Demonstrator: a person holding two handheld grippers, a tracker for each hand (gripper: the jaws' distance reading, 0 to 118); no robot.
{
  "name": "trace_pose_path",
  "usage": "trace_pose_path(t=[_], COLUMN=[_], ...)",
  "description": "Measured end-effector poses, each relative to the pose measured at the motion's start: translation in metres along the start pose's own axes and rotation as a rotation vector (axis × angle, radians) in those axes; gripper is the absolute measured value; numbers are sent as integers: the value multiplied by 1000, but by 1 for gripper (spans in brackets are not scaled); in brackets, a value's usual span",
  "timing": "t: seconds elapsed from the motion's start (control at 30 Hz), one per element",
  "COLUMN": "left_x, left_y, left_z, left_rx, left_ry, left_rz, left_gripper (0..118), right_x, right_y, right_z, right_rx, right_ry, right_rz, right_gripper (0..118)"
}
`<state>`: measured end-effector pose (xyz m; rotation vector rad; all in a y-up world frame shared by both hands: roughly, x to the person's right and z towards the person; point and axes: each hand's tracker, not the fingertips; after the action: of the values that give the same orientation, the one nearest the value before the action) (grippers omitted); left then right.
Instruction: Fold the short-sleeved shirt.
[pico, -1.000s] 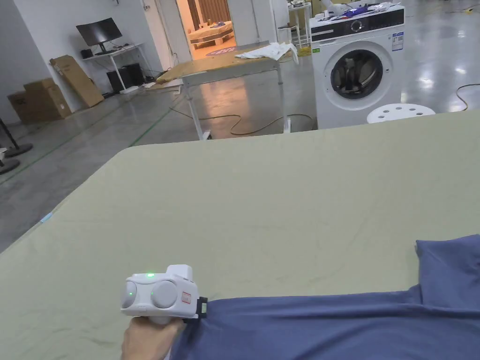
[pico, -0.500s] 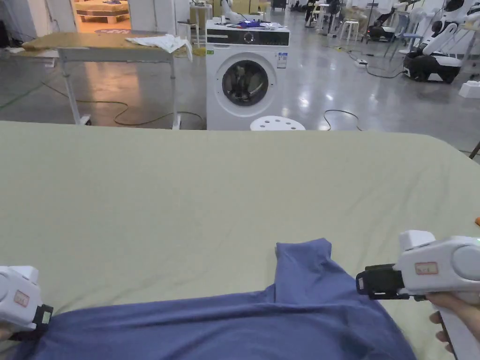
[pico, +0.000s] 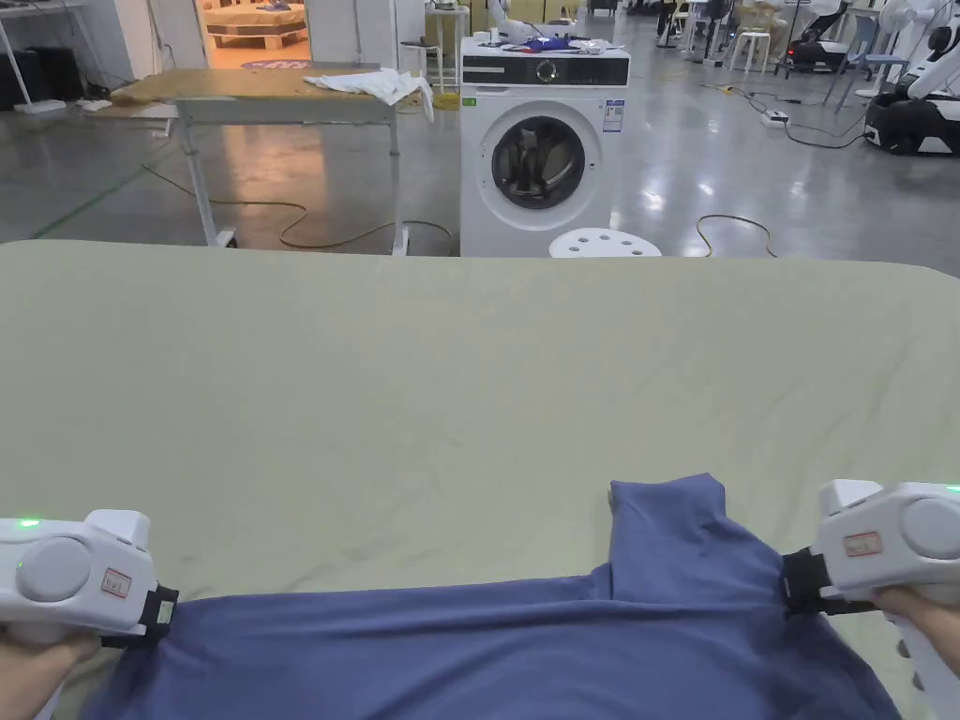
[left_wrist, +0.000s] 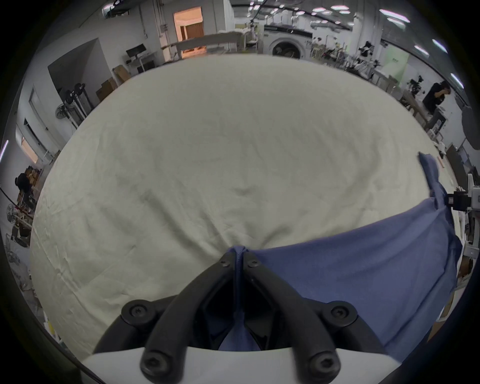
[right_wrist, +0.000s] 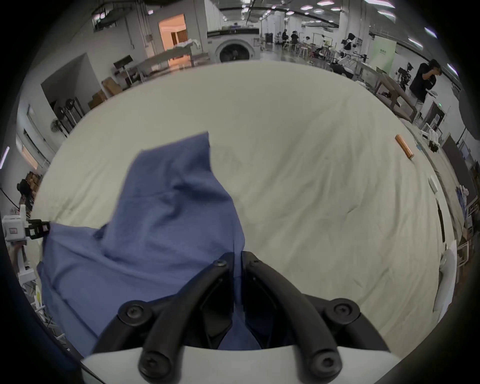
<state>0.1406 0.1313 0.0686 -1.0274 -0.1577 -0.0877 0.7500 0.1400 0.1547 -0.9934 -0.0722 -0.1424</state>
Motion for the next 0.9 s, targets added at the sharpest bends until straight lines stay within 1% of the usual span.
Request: trace_pose_path(t=[0.07,0.13,0.17,0.2,0.3,0.33,0.5,0.57,0.67,0.7,0.73,0.77,0.8,0.83,0.87,0.9], left_x=[-7,-18,-25,-30,-45,-50,-54,-51,-50,-50,-49,-49,-48,-46,-45,-43], left_y=[-13,-31,-45,-59,-112,-132,-207,-227,-245,-249,-253,-255,-257,-258,-259,-261], left_z=[37,76,97,114,154,164,177,170,152,147,142,139,138,138,142,150], left_rx=[119,194,231,257,305,302,261,242,209,205,207,222,236,254,281,327], left_ry=[-51,-134,-178,-203,-215,-221,-264,-253,-240,-243,-241,-235,-215,-179,-145,-117], left_rz=[5,25,49,68,70,73,115,110,137,140,138,134,120,106,105,97], left_gripper=[1,1,1,1,1,1,1,1,1,4,17,43,70,84,88,88], right_x=[-2,2,-4,-2,1,4,6,4,0,0,-1,-3,-5,-5,-7,-9], right_y=[-14,-34,-52,-66,-117,-137,-224,-249,-276,-280,-287,-292,-296,-296,-299,-302], right_z=[39,76,103,119,165,177,205,202,191,187,183,179,176,175,176,178], right_rx=[82,146,186,213,284,284,274,249,230,222,217,222,219,204,215,222], right_ry=[28,71,96,114,127,133,133,119,102,102,102,99,85,47,9,6], right_rz=[35,43,29,17,-2,-10,-85,-120,-135,-147,-161,-163,-161,-137,-118,-111], right_gripper=[3,3,3,3,3,3,3,3,3,3,4,12,29,52,69,68])
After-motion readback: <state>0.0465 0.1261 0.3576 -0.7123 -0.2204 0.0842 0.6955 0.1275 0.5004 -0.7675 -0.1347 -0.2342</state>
